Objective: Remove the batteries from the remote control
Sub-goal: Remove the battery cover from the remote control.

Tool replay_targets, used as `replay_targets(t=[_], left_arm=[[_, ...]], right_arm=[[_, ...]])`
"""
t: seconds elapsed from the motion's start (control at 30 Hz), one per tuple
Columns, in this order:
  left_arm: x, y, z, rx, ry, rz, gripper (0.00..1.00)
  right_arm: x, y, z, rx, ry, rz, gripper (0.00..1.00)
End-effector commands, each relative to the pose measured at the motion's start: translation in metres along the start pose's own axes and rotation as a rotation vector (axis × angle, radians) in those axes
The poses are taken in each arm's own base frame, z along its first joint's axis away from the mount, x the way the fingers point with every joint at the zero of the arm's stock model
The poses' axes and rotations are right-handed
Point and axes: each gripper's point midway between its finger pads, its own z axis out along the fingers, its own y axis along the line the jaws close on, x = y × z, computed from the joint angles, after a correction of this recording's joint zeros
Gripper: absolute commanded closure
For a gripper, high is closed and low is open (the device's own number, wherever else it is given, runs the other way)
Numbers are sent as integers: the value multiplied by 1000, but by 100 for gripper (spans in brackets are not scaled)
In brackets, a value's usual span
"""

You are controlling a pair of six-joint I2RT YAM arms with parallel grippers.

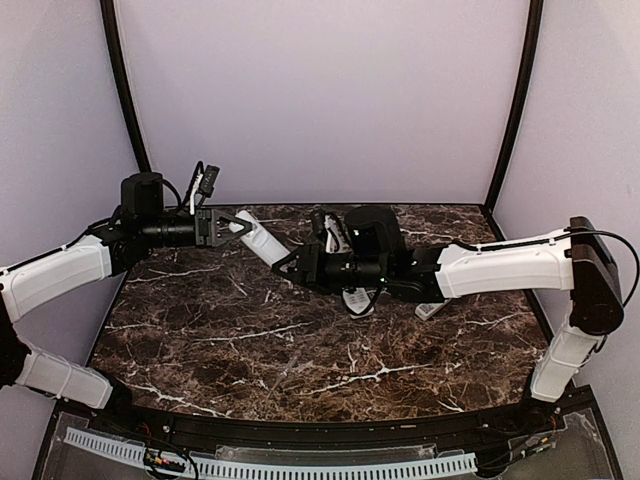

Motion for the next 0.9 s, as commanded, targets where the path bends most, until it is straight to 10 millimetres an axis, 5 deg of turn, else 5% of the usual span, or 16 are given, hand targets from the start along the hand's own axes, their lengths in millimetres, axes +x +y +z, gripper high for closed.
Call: replay_targets(t=[0.0,0.87], left_arm=[[2,-12,-2,52,4,42,100],[3,-5,-3,10,1,57,100]], right_arm=[[-23,21,-9,-50,-67,-28,51],[-28,28,-11,-69,-82,-65,51]])
